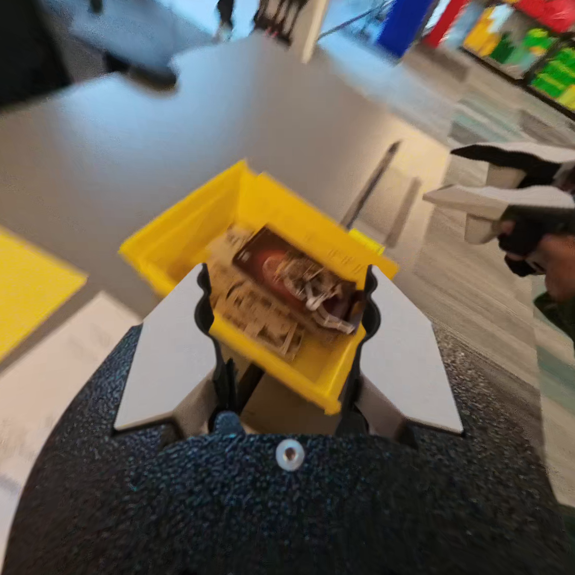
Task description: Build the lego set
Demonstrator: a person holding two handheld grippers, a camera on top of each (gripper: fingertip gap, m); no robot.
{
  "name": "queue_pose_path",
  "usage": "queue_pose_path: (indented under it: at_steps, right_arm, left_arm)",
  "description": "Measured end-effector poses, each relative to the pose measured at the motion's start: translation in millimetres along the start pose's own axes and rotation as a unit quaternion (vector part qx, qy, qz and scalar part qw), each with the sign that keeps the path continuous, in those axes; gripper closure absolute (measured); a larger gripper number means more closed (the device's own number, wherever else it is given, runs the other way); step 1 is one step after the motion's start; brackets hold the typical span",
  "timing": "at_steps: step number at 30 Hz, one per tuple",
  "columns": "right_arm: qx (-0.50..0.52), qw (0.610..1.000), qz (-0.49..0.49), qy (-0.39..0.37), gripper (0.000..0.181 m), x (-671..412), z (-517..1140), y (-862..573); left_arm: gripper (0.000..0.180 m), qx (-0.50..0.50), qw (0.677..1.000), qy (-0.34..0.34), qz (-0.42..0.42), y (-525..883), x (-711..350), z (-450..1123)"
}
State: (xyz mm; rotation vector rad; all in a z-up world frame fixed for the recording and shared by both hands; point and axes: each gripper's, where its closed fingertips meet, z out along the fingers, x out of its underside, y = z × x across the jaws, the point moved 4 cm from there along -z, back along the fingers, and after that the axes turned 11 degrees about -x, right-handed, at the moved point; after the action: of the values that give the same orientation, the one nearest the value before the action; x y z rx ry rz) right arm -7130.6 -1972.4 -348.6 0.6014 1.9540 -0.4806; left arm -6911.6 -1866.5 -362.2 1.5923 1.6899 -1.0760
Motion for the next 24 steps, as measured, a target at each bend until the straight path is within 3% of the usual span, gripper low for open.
queue_pose_path:
  at_steps: [3,7,10,15,17,20,24]
  right_arm:
    - [0.183,0.977,-0.041,-0.098,0.063,-7.9,-119.4,-23.0]
    - [0.359,0.923,-0.074,-0.116,0.058,22.4,-280.0,-34.2]
    - [0.454,0.886,-0.021,-0.089,0.057,64.4,-390.4,-30.9]
    - [0.628,0.769,0.078,-0.095,0.053,135.5,-576.0,-9.0]
    - [0.682,0.721,0.084,-0.090,0.050,155.8,-643.5,-2.0]
    - [0.743,0.661,0.089,-0.050,0.047,180.1,-731.3,-8.1]
    - [0.769,0.625,0.130,-0.041,0.045,200.9,-805.9,-59.2]
  left_arm:
    - [0.080,0.094,0.986,-0.091,0.100,-82.5,-49.1,-1.3]
    - [0.079,0.238,0.936,-0.178,0.187,-212.8,-78.9,-10.6]
    - [0.071,0.337,0.893,-0.219,0.202,-309.5,-79.6,-23.5]
    - [0.053,0.389,0.835,-0.301,0.248,-453.1,-67.7,-20.7]
    - [0.049,0.388,0.832,-0.314,0.242,-507.1,-69.0,-6.5]
    - [0.037,0.366,0.857,-0.297,0.206,-579.1,-80.8,27.4]
    - [0.021,0.342,0.886,-0.224,0.217,-658.2,-85.3,76.2]
